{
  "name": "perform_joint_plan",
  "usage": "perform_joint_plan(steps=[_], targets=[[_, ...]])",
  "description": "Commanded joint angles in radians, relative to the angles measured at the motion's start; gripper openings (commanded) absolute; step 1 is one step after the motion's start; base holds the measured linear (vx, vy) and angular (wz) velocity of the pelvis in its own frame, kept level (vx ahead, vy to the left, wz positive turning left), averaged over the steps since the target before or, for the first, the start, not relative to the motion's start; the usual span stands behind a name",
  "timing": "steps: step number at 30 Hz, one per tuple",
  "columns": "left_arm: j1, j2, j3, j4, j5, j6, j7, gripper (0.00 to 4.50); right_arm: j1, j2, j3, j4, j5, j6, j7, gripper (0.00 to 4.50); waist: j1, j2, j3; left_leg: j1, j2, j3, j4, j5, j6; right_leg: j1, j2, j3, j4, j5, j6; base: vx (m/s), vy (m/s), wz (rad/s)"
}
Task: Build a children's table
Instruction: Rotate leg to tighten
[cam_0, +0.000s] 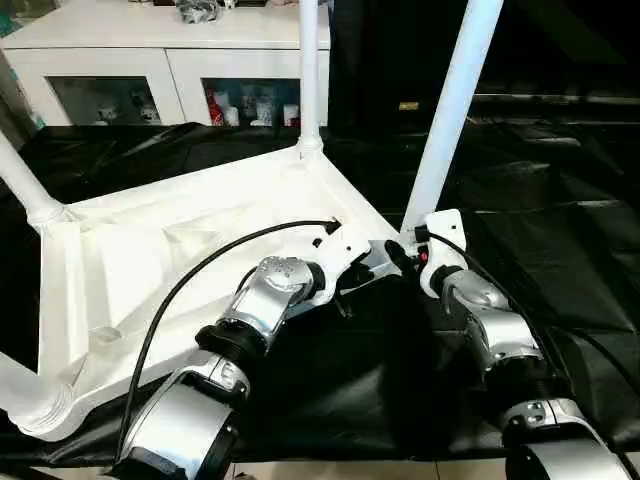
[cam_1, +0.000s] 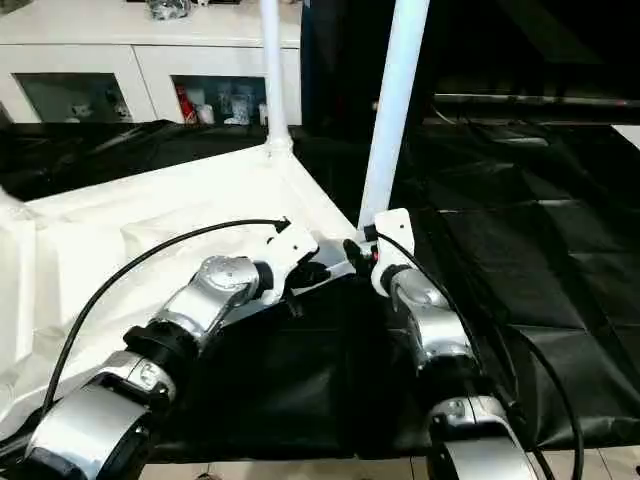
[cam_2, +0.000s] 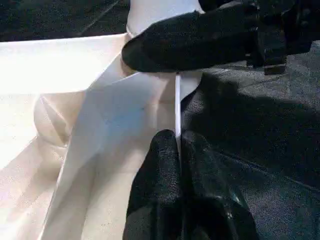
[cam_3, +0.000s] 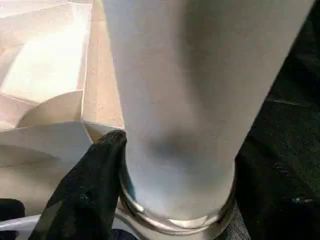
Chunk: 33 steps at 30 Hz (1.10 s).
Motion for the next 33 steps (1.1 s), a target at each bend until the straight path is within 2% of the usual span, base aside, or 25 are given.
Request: perform_joint_plan(steps=[1,4,5,6,7,8,9,10,11,12,13,15,17,18,19,22,26,27,29,32,33], targets=[[0.023,-0.006,-0.015,0.012,-0.021,-0.034,-0.053,0.00,-0.016,0.006,0.027,-0.007,0.018,-0.017,0.074,3.65,0.001,-0.022,-0.054,0.009,0.034,-0.022,-0.078,-0.269,0.042,0.032,-0.049,0.025,-0.078,-0.341,-0.185,0.000,0.000,0.00],[0.027,0.039,-0.011,0.010,-0.032,-0.095,-0.116,0.00,-0.016,-0.047,0.039,-0.050,0.042,0.001,0.187,3.86,0.001,-0.020,-0.054,0.009,0.033,-0.020,-0.076,-0.259,0.053,0.034,-0.048,0.025,-0.076,-0.309,-0.200,0.000,0.000,0.00],[0.029,0.057,-0.011,0.007,-0.034,-0.107,-0.137,0.00,-0.006,-0.081,0.055,-0.084,0.051,0.020,0.253,3.98,0.002,-0.017,-0.055,0.009,0.034,-0.020,-0.076,-0.255,0.060,0.035,-0.049,0.025,-0.075,-0.300,-0.203,0.000,0.000,0.00],[0.033,0.076,-0.010,-0.001,-0.042,-0.126,-0.173,0.00,0.010,-0.121,0.074,-0.126,0.060,0.043,0.330,4.07,0.003,-0.018,-0.054,0.010,0.033,-0.019,-0.076,-0.252,0.063,0.036,-0.047,0.025,-0.076,-0.297,-0.203,0.000,0.000,0.00],[0.037,0.095,-0.005,-0.012,-0.052,-0.121,-0.207,0.00,0.032,-0.170,0.099,-0.176,0.069,0.070,0.422,4.07,0.011,-0.020,-0.056,0.011,0.036,-0.017,-0.072,-0.232,0.082,0.039,-0.048,0.026,-0.072,-0.263,-0.205,0.000,0.000,0.00],[0.037,0.096,-0.004,-0.013,-0.053,-0.121,-0.209,0.00,0.033,-0.173,0.100,-0.179,0.070,0.072,0.428,4.07,0.011,-0.020,-0.055,0.010,0.037,-0.017,-0.072,-0.221,0.086,0.040,-0.048,0.027,-0.070,-0.250,-0.209,0.000,0.000,0.00],[0.040,0.111,-0.002,-0.019,-0.057,-0.132,-0.226,0.00,0.056,-0.215,0.121,-0.219,0.072,0.068,0.492,4.07,0.011,-0.019,-0.057,0.008,0.037,-0.017,-0.071,-0.208,0.089,0.041,-0.049,0.026,-0.066,-0.238,-0.217,0.000,0.000,0.00],[0.043,0.125,0.001,-0.024,-0.064,-0.152,-0.253,0.00,0.075,-0.254,0.131,-0.249,0.075,0.069,0.547,4.07,0.015,-0.011,-0.057,0.007,0.039,-0.018,-0.071,-0.200,0.089,0.042,-0.047,0.023,-0.066,-0.226,-0.221,0.000,0.000,0.00],[0.050,0.145,0.008,-0.034,-0.083,-0.187,-0.302,0.00,0.101,-0.308,0.140,-0.288,0.081,0.069,0.622,4.07,0.017,-0.012,-0.058,0.010,0.042,-0.017,-0.069,-0.194,0.089,0.040,-0.048,0.024,-0.062,-0.204,-0.232,0.000,0.000,0.00],[0.052,0.150,0.012,-0.036,-0.093,-0.198,-0.322,0.00,0.106,-0.323,0.139,-0.294,0.085,0.069,0.643,4.07,0.019,-0.008,-0.058,0.008,0.042,-0.017,-0.069,-0.189,0.091,0.045,-0.046,0.023,-0.060,-0.182,-0.243,0.000,0.000,0.00],[0.052,0.150,0.012,-0.036,-0.093,-0.198,-0.322,0.00,0.106,-0.323,0.139,-0.294,0.085,0.069,0.643,4.07,0.020,-0.012,-0.059,0.007,0.041,-0.015,-0.067,-0.181,0.097,0.045,-0.045,0.023,-0.056,-0.159,-0.254,0.000,0.000,0.00],[0.062,0.165,0.023,-0.054,-0.129,-0.189,-0.399,0.00,0.124,-0.366,0.144,-0.314,0.092,0.072,0.698,4.07,0.021,-0.010,-0.060,0.006,0.039,-0.014,-0.066,-0.173,0.100,0.046,-0.046,0.022,-0.054,-0.152,-0.264,0.000,0.000,0.00],[0.065,0.171,0.022,-0.058,-0.141,-0.186,-0.434,0.00,0.133,-0.386,0.157,-0.328,0.090,0.080,0.722,4.07,0.021,-0.002,-0.061,0.009,0.040,-0.012,-0.063,-0.175,0.103,0.043,-0.045,0.022,-0.054,-0.154,-0.280,0.000,0.000,0.00],[0.066,0.174,0.021,-0.061,-0.148,-0.186,-0.457,0.00,0.139,-0.393,0.168,-0.331,0.076,0.076,0.721,4.07,0.021,-0.002,-0.061,0.009,0.040,-0.012,-0.063,-0.175,0.103,0.043,-0.045,0.022,-0.054,-0.154,-0.280,0.000,0.000,0.00],[0.068,0.176,0.022,-0.062,-0.156,-0.185,-0.479,0.00,0.140,-0.392,0.177,-0.323,0.056,0.065,0.707,4.07,0.023,0.003,-0.059,0.009,0.042,-0.013,-0.064,-0.175,0.100,0.041,-0.046,0.022,-0.056,-0.172,-0.280,0.000,0.000,0.00],[0.067,0.169,0.031,-0.056,-0.170,-0.189,-0.493,0.00,0.134,-0.365,0.175,-0.304,0.050,0.066,0.678,4.07,0.020,0.000,-0.059,0.010,0.040,-0.011,-0.064,-0.193,0.089,0.039,-0.045,0.022,-0.059,-0.196,-0.277,0.000,0.000,0.00],[0.073,0.167,0.026,-0.055,-0.168,-0.194,-0.498,0.00,0.132,-0.336,0.171,-0.305,0.073,0.071,0.680,4.07,0.023,0.004,-0.058,0.011,0.042,-0.013,-0.067,-0.197,0.081,0.039,-0.046,0.022,-0.060,-0.213,-0.267,0.000,0.000,0.00],[0.075,0.168,0.023,-0.056,-0.168,-0.194,-0.501,0.00,0.130,-0.331,0.170,-0.301,0.076,0.068,0.682,3.82,0.024,0.008,-0.059,0.011,0.042,-0.014,-0.066,-0.194,0.080,0.039,-0.046,0.023,-0.058,-0.205,-0.267,0.000,0.000,0.00],[0.080,0.169,0.019,-0.059,-0.167,-0.191,-0.509,0.00,0.126,-0.321,0.165,-0.293,0.084,0.060,0.685,3.74,0.023,0.004,-0.059,0.009,0.041,-0.013,-0.066,-0.192,0.082,0.040,-0.045,0.022,-0.058,-0.195,-0.268,0.000,0.000,0.00],[0.084,0.170,0.020,-0.064,-0.166,-0.187,-0.516,0.00,0.124,-0.317,0.160,-0.290,0.093,0.059,0.689,3.57,0.024,0.006,-0.060,0.009,0.041,-0.013,-0.064,-0.184,0.088,0.041,-0.046,0.022,-0.057,-0.191,-0.269,0.000,0.000,0.00],[0.084,0.170,0.020,-0.064,-0.165,-0.187,-0.517,0.00,0.125,-0.317,0.160,-0.290,0.090,0.058,0.693,3.36,0.024,0.005,-0.060,0.009,0.040,-0.013,-0.064,-0.180,0.089,0.041,-0.046,0.022,-0.057,-0.191,-0.268,0.000,0.000,0.00]])
